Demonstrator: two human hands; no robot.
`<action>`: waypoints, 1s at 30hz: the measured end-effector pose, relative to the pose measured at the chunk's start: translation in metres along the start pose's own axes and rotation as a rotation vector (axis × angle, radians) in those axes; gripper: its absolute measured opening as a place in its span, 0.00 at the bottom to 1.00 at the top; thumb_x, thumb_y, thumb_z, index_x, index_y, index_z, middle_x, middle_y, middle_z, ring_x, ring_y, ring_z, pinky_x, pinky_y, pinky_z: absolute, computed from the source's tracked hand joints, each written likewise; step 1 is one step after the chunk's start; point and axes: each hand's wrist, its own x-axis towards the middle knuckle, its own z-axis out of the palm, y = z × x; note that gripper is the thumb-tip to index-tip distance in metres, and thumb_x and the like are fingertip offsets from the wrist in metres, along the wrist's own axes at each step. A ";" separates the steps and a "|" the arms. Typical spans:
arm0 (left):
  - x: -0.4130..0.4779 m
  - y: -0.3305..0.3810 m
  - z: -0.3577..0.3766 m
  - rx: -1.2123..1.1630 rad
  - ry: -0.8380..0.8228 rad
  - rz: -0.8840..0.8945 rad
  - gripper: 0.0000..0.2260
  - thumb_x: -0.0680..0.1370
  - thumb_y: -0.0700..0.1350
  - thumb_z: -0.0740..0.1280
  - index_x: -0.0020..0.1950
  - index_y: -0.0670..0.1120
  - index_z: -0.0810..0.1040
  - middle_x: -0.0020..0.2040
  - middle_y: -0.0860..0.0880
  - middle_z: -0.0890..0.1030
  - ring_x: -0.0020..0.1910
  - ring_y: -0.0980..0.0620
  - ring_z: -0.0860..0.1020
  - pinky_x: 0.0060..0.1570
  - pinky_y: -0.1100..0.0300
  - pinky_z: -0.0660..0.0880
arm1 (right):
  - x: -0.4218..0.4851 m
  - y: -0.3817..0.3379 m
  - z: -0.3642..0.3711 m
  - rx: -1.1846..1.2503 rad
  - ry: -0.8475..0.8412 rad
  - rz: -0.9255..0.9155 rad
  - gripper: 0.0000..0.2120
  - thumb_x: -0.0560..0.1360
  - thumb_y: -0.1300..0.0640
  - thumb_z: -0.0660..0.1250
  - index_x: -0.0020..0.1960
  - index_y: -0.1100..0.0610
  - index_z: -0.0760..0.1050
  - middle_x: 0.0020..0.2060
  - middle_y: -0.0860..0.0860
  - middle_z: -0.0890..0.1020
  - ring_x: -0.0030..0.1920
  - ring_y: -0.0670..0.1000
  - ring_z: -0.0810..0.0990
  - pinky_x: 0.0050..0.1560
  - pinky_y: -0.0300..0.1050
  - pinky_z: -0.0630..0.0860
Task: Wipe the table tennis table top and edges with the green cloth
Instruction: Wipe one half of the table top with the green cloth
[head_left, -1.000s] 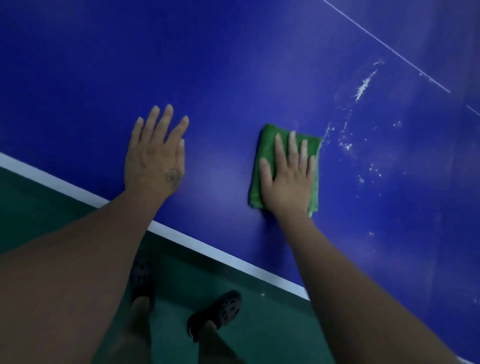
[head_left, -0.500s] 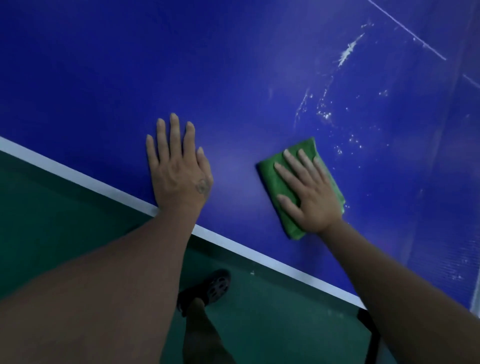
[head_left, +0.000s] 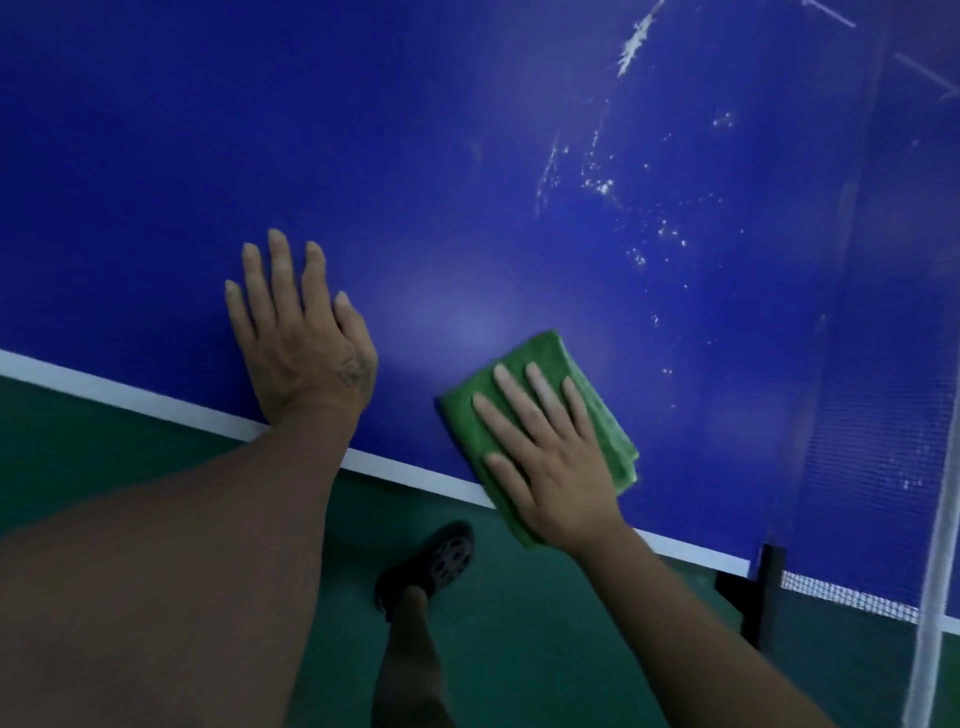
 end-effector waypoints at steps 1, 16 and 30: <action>0.000 0.000 0.000 0.003 0.003 -0.001 0.27 0.88 0.52 0.54 0.86 0.46 0.61 0.88 0.43 0.56 0.88 0.40 0.52 0.86 0.39 0.49 | -0.011 0.013 -0.002 -0.009 -0.034 -0.087 0.27 0.89 0.42 0.55 0.86 0.46 0.62 0.88 0.48 0.57 0.88 0.57 0.53 0.86 0.65 0.51; -0.005 0.003 0.001 -0.007 0.022 -0.006 0.26 0.89 0.52 0.51 0.86 0.45 0.61 0.88 0.43 0.56 0.88 0.40 0.51 0.86 0.39 0.47 | 0.003 0.063 -0.016 -0.037 0.058 0.119 0.26 0.90 0.41 0.52 0.86 0.46 0.64 0.88 0.54 0.54 0.88 0.57 0.49 0.86 0.64 0.50; -0.012 0.073 0.024 0.019 0.040 -0.121 0.31 0.88 0.59 0.52 0.87 0.45 0.57 0.88 0.41 0.53 0.88 0.39 0.50 0.85 0.38 0.47 | -0.049 0.140 -0.025 0.022 -0.005 -0.106 0.32 0.86 0.38 0.62 0.86 0.49 0.63 0.87 0.48 0.60 0.87 0.55 0.58 0.84 0.68 0.54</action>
